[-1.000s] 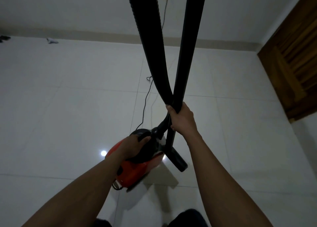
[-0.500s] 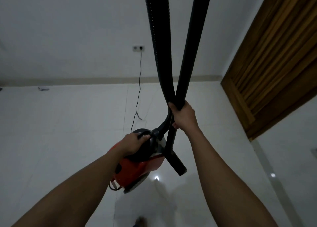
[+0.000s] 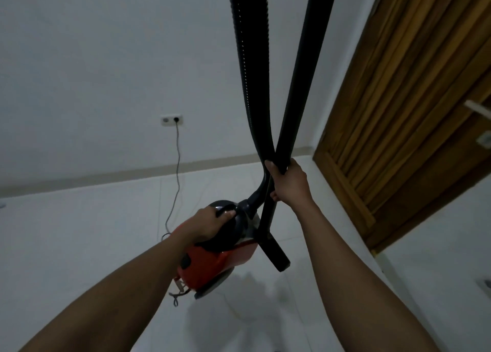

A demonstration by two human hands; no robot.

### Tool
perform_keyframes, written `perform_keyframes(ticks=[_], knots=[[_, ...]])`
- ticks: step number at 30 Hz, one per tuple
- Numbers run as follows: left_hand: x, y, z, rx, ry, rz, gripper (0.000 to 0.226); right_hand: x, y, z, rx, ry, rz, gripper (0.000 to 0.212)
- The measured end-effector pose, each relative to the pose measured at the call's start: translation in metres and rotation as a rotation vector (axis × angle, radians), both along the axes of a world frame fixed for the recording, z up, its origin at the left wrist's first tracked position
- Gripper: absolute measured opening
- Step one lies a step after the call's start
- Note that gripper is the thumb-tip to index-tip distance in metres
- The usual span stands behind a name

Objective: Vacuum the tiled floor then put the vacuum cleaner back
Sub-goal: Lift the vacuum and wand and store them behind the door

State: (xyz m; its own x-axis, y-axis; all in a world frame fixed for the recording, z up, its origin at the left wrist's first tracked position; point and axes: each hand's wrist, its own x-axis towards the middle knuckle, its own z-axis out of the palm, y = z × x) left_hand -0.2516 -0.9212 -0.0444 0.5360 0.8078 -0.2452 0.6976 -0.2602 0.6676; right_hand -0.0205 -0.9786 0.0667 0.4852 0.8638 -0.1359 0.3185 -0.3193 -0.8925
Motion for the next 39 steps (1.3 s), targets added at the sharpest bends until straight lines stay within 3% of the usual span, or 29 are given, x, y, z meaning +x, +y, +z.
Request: perform_keyframes(ticks=[9, 17, 24, 32, 39], knots=[[0.156, 0.194, 0.000, 0.013, 0.057, -0.039, 0.034, 0.162, 0.175, -0.019, 0.022, 0.063, -0.065, 0.055], [0.284, 0.345, 0.006, -0.027, 0.125, -0.079, 0.008, 0.303, 0.326, -0.013, 0.022, 0.108, -0.065, 0.046], [0.415, 0.498, -0.023, -0.024, 0.157, -0.135, 0.034, 0.418, 0.465, -0.038, -0.023, 0.073, -0.079, 0.041], [0.548, 0.627, -0.053, -0.097, 0.196, -0.303, 0.015, 0.537, 0.569, -0.086, -0.042, 0.128, -0.254, 0.054], [0.681, 0.714, -0.107, -0.135, 0.303, -0.369, 0.032, 0.650, 0.651, -0.157, -0.082, 0.101, -0.341, 0.077]])
